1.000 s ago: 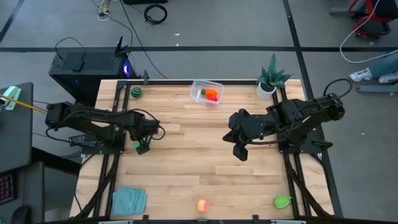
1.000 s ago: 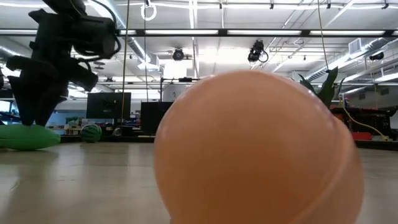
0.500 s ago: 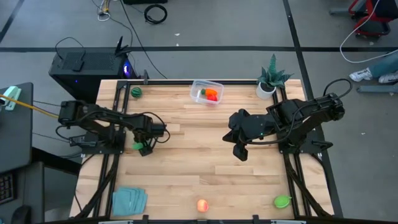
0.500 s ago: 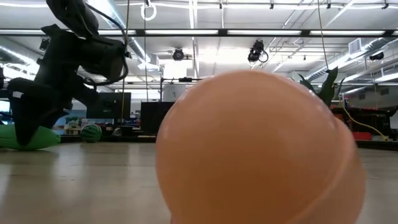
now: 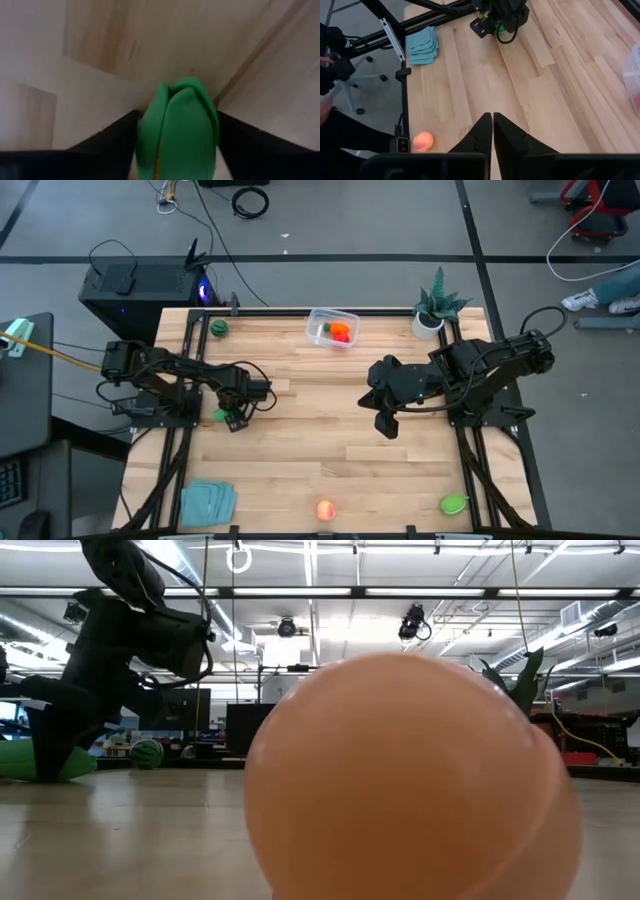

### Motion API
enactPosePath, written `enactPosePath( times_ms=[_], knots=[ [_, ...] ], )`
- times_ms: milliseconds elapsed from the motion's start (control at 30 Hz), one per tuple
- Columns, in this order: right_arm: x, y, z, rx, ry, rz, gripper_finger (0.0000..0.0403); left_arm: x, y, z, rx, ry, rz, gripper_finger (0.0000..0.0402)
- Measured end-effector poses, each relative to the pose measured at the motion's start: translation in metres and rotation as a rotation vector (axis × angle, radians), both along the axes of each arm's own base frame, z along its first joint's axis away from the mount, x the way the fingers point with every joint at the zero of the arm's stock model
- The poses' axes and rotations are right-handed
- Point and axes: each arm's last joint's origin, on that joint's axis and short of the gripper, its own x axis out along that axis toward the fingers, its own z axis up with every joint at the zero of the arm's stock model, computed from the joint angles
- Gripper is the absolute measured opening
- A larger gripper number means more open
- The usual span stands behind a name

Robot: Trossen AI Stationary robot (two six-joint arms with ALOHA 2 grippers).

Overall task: Pick and placing Produce into tupperware
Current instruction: Put the corn into the transparent container

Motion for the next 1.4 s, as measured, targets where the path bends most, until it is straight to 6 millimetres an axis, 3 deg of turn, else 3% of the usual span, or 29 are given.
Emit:
enactPosePath(
  times_ms=[100,533,733,900,1033,1200,1400],
  knots=[
    [0.0,0.0,0.0,0.001,-0.003,0.0,0.0022,0.0,0.0,-0.001,-0.001,0.006,0.0,0.0205],
    [0.0,0.0,0.0,0.002,-0.005,0.0,0.0022,0.001,0.0,0.001,0.005,-0.005,-0.002,0.0205],
    [0.0,0.0,0.0,0.002,-0.004,0.0,0.0023,0.016,0.002,0.02,0.014,-0.062,-0.028,0.0205],
    [0.0,0.0,0.0,0.002,-0.004,0.0,0.0022,0.038,0.005,0.053,0.013,-0.131,-0.027,0.0205],
    [0.0,0.0,0.0,-0.011,-0.005,0.012,0.0022,0.059,0.016,0.096,0.026,-0.245,0.022,0.0205],
    [0.0,0.0,0.0,-0.058,-0.006,0.059,0.0022,0.083,0.044,0.153,0.097,-0.485,0.092,0.0205],
    [0.0,0.0,0.001,-0.055,-0.008,0.056,0.0022,0.096,0.085,0.198,0.213,-0.774,0.142,0.0205]
  ],
)
